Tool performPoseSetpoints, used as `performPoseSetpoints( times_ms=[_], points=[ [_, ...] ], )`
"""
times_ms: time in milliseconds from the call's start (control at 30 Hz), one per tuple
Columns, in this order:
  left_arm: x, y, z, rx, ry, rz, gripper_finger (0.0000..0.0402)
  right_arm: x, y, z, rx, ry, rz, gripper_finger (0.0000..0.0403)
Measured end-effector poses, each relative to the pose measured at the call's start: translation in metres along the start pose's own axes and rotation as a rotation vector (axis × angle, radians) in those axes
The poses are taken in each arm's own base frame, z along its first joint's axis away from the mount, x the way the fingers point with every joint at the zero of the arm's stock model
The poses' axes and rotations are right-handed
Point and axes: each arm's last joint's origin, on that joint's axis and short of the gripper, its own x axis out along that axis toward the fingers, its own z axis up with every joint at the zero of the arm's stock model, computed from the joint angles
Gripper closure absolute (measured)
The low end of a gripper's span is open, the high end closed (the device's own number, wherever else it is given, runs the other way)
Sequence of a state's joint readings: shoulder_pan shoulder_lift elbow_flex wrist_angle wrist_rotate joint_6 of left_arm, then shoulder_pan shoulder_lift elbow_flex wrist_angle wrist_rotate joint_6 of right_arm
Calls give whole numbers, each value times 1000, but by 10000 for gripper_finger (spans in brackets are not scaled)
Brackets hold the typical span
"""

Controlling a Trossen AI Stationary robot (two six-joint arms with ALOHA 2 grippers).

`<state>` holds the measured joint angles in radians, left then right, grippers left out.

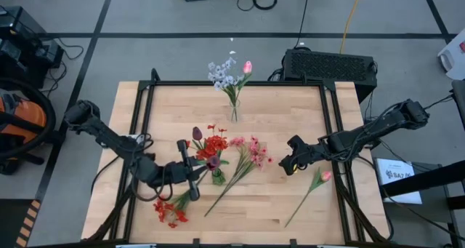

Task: Sort flowers into vase by color
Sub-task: Put the red flower into the green flower vase

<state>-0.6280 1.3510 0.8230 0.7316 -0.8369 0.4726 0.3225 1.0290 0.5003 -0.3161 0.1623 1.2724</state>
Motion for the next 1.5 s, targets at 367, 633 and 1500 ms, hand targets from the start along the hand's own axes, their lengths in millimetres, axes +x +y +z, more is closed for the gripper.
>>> performPoseSetpoints(
  times_ms=[367, 633, 1500],
  points=[
    [12, -1, -13, 44, 27, -37, 401, 0, 0, 1, -16, -22, -7, 277],
    [14, -13, -35, 12, 99, -9, 401, 0, 0, 1, -27, -23, -8, 277],
    [-8, -15, -83, -153, 215, 51, 400, 0, 0, 1, -28, -23, -8, 277]
  ],
)
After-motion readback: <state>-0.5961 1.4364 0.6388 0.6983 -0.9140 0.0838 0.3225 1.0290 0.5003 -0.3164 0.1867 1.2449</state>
